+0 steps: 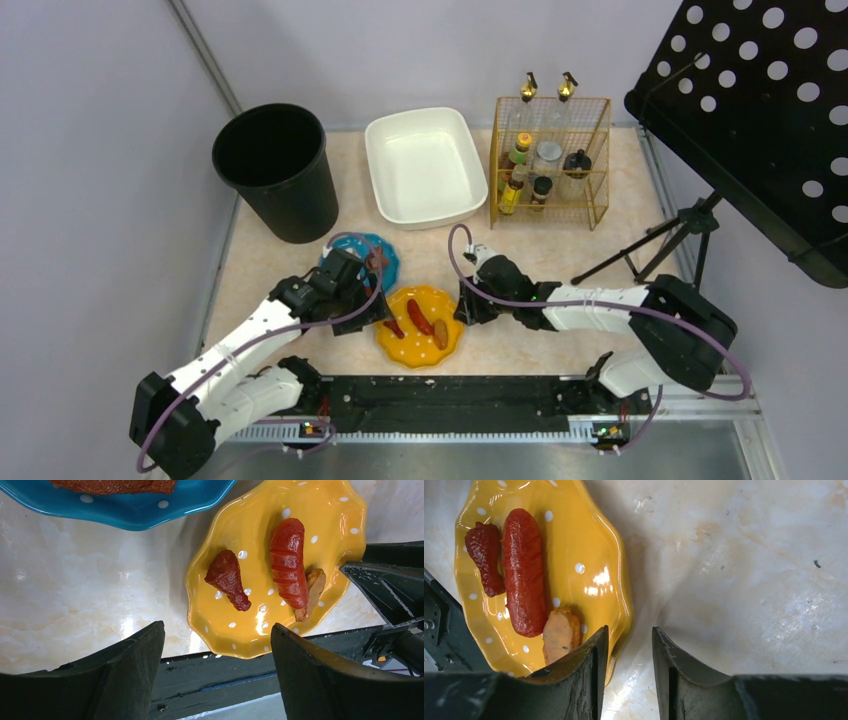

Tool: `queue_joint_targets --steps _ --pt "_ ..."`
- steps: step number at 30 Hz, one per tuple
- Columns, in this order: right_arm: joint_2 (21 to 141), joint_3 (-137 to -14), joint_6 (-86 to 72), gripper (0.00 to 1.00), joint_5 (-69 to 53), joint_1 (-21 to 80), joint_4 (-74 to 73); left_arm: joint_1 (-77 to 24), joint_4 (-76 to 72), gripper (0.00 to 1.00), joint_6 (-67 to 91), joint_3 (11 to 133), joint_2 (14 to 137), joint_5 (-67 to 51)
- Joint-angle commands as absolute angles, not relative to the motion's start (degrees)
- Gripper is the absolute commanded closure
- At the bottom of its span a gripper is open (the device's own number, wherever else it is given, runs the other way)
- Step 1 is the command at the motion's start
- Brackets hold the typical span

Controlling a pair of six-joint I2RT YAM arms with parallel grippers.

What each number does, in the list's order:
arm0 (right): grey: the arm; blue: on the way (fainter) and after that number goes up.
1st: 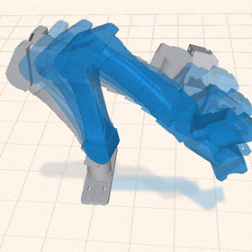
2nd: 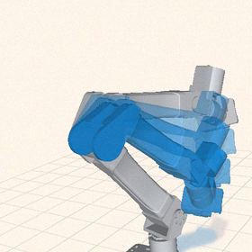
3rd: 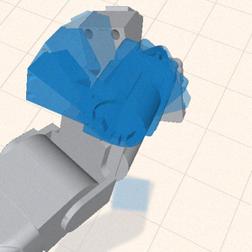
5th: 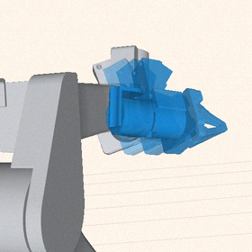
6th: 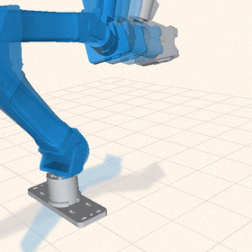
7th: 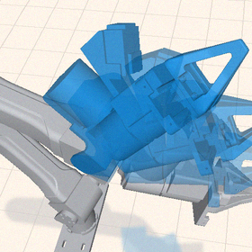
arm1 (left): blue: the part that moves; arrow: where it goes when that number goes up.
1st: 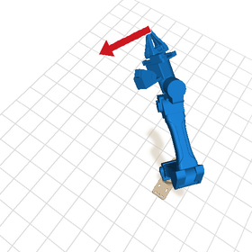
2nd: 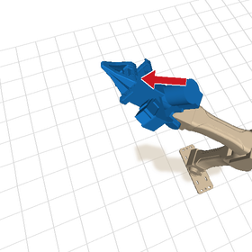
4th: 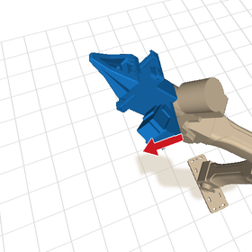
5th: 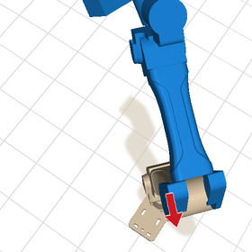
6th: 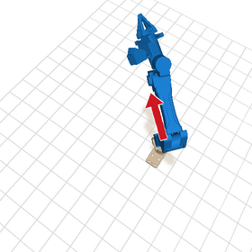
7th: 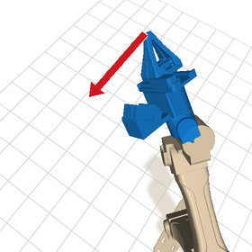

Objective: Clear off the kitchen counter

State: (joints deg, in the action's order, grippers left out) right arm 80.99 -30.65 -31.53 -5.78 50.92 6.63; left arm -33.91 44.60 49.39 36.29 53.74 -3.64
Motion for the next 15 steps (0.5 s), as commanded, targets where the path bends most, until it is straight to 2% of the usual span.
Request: queue_joint_targets --steps 1,6,10,15 --pt "82.83 -31.35 -32.3 0.67 -6.08 51.61 10.0 -34.15 42.5 0.18 49.94 35.15 52.15 -4.68" --pt "84.52 -31.71 -32.56 0.8 -5.73 51.61 10.37 -34.13 41.79 0.18 50.05 33.87 51.11 -5.12" --pt "84.48 -32.01 -32.36 1.0 -3.63 51.66 9.04 -34.13 41.15 0.18 50.17 33.18 50.46 -5.27" --pt "81.96 -32.46 -31.11 1.0 2.71 51.64 4.32 -34.1 40.83 0.18 50.19 32.65 49.93 -5.59"
